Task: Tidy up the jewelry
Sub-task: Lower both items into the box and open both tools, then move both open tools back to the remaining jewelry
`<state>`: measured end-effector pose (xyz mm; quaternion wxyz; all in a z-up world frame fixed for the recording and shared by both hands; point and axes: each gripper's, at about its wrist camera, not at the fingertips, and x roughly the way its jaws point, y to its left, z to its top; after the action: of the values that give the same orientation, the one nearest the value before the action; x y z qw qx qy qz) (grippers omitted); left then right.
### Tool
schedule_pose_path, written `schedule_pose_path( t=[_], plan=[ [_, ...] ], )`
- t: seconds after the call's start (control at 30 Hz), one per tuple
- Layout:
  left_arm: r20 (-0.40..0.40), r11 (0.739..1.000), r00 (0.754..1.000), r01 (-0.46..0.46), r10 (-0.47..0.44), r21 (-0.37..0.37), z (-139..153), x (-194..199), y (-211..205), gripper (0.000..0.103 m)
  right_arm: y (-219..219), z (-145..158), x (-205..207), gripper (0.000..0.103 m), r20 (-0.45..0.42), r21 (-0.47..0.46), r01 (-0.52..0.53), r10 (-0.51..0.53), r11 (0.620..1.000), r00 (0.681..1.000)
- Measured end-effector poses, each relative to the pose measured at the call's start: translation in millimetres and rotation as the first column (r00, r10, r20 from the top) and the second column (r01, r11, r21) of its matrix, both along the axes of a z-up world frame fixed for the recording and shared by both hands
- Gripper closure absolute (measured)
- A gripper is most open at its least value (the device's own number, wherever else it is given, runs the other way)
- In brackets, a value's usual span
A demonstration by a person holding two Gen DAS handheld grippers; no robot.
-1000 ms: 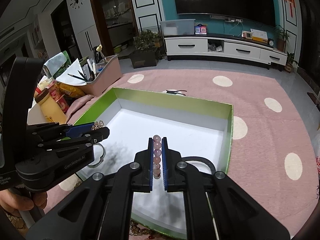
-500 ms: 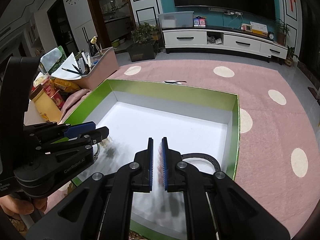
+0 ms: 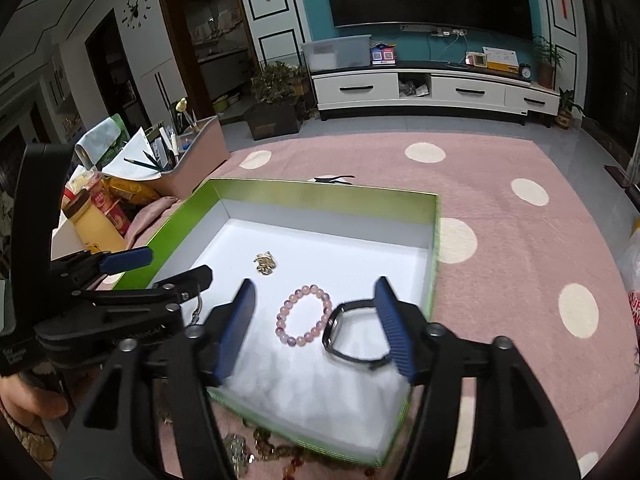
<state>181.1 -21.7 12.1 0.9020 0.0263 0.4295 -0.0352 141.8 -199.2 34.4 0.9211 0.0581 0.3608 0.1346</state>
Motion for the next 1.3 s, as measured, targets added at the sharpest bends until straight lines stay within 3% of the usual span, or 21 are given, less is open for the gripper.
schedule_pose_path(
  t=[0.27, 0.73, 0.97, 1.13, 1.3],
  plan=[
    [-0.001, 0.995, 0.997, -0.072, 0.072, -0.063, 15.7, -30.8, 37.9, 0.007, -43.6, 6.3, -38.5, 0.019, -0.018, 0.069, 0.086, -0.085, 0.994, 0.996],
    [-0.021, 0.967, 0.974, -0.226, 0.225, -0.118, 13.6, -111.8, 103.1, 0.005, -91.1, 1.1, -106.3, 0.018, -0.051, 0.099, 0.199, -0.194, 0.975, 0.98],
    [-0.052, 0.965, 0.976, -0.219, 0.214, -0.144, -4.2, -144.0, 101.7, 0.005, -76.2, -7.5, -129.7, 0.019, -0.068, 0.09, 0.13, -0.124, 0.987, 0.99],
    [-0.071, 0.971, 0.982, -0.184, 0.175, -0.151, -20.8, -158.7, 91.3, 0.005, -50.6, -22.0, -139.0, 0.019, -0.091, 0.09, 0.021, -0.013, 0.996, 0.996],
    [-0.098, 0.973, 0.983, -0.168, 0.154, -0.156, -35.5, -163.2, 85.9, 0.006, -12.9, -48.0, -142.2, 0.019, -0.149, 0.085, -0.103, 0.115, 0.991, 0.982]
  ],
)
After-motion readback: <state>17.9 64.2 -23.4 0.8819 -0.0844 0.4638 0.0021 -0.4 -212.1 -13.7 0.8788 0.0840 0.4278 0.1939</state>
